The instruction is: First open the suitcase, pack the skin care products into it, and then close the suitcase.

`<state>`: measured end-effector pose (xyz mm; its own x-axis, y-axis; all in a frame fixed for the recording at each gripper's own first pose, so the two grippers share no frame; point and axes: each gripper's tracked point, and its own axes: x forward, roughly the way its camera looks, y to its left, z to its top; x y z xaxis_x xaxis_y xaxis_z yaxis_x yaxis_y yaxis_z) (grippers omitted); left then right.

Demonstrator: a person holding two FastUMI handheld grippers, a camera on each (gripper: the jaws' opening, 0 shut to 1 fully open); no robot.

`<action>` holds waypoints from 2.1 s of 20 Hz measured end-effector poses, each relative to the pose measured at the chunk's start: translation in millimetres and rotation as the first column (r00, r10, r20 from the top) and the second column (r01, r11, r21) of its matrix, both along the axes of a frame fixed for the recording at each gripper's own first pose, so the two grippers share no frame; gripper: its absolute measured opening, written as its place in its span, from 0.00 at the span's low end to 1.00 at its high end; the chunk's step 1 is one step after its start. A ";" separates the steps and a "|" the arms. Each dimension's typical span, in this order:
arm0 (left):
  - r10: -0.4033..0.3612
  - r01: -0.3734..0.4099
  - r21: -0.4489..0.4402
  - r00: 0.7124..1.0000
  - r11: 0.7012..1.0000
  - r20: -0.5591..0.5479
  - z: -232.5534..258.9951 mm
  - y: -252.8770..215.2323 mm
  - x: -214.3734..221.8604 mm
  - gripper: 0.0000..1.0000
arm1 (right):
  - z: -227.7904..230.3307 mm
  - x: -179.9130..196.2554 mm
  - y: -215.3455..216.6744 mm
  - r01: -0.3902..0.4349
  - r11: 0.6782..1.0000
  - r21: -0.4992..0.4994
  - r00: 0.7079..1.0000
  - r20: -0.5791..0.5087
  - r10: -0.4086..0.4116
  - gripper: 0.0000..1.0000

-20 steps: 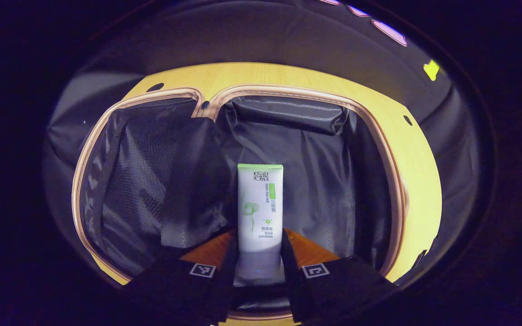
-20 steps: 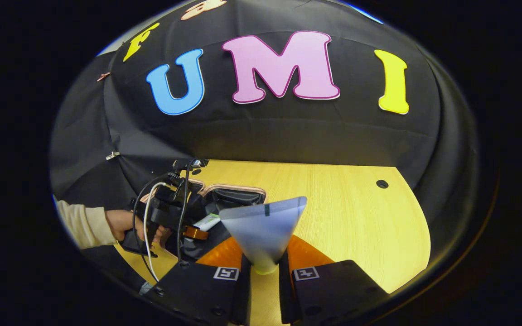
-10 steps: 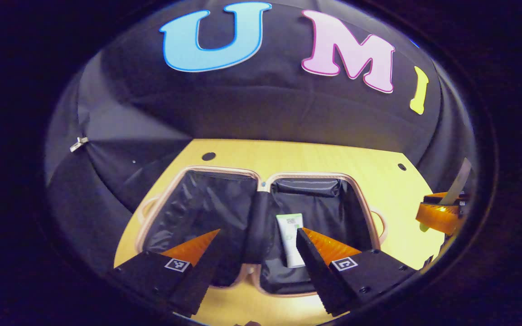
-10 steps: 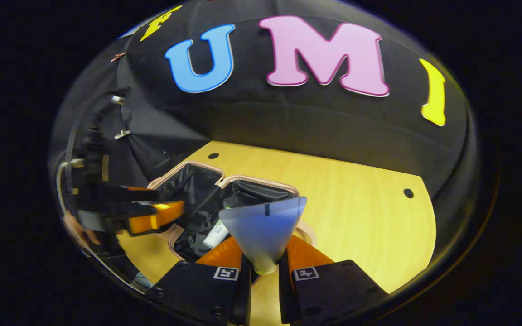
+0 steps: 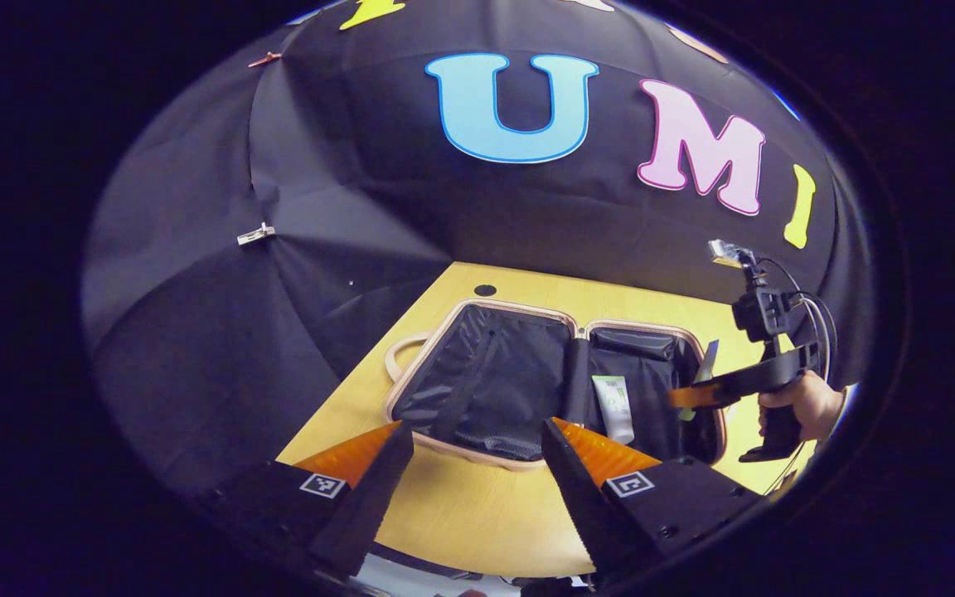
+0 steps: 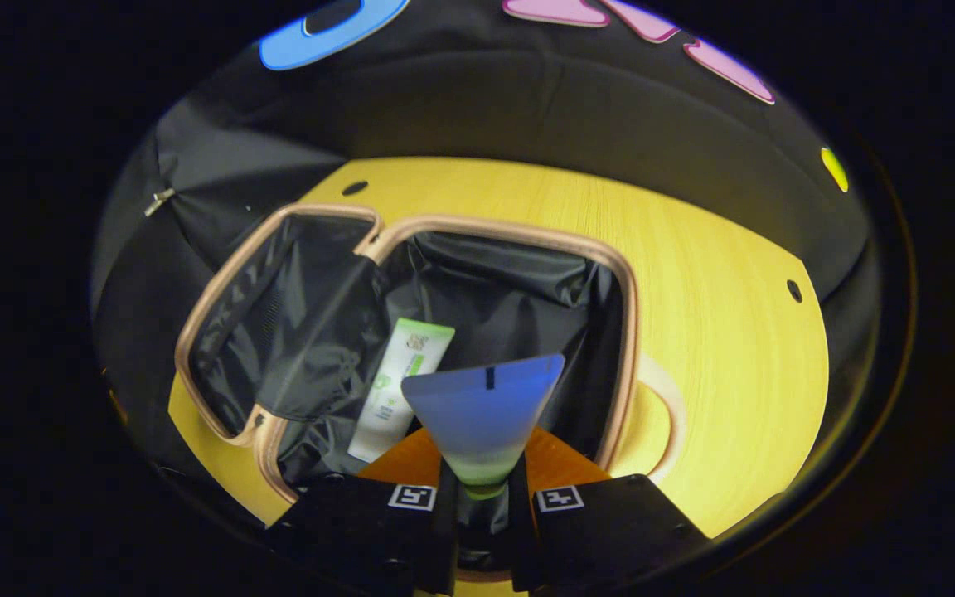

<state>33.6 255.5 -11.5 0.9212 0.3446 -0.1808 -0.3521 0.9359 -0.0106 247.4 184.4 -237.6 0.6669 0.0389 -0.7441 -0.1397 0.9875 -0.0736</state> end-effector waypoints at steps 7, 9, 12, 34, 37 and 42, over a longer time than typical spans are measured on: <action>-0.001 0.001 -0.007 0.999 1.000 -0.034 -25.8 4.3 -23.7 0.98 | -32.8 0.3 -0.9 0.079 0.994 -0.080 0.989 -0.120 -0.089 0.32; 0.005 -0.005 -0.007 1.000 1.000 -0.013 -22.3 8.2 -25.2 0.98 | -16.8 5.4 -3.3 0.086 0.994 -0.070 0.994 -0.059 -0.090 0.53; 0.014 -0.013 -0.040 1.000 0.999 0.024 -19.1 25.9 -22.8 0.98 | 17.4 0.6 1.6 0.079 0.997 0.010 0.997 0.025 -0.079 0.96; 0.033 -0.093 -0.640 0.994 0.763 -0.105 -49.6 253.6 215.6 0.82 | 157.2 -240.4 -149.0 0.188 0.982 0.006 0.885 0.434 -0.172 0.97; -0.001 -0.072 -0.674 0.994 0.735 -0.108 -59.2 242.1 231.6 0.63 | 147.2 -251.9 -171.7 0.260 0.965 0.042 0.883 0.394 -0.256 0.97; 0.011 -0.050 -0.672 0.998 0.739 -0.062 -44.3 234.7 227.0 0.18 | 159.1 -242.5 -185.2 0.266 0.962 0.053 0.873 0.410 -0.264 0.97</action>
<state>260.6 490.2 -55.8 0.8953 0.1432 -0.4219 -0.3987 0.6800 -0.6153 5.0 -0.8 -78.5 0.8965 -0.1857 -0.4023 0.1711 0.9826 -0.0724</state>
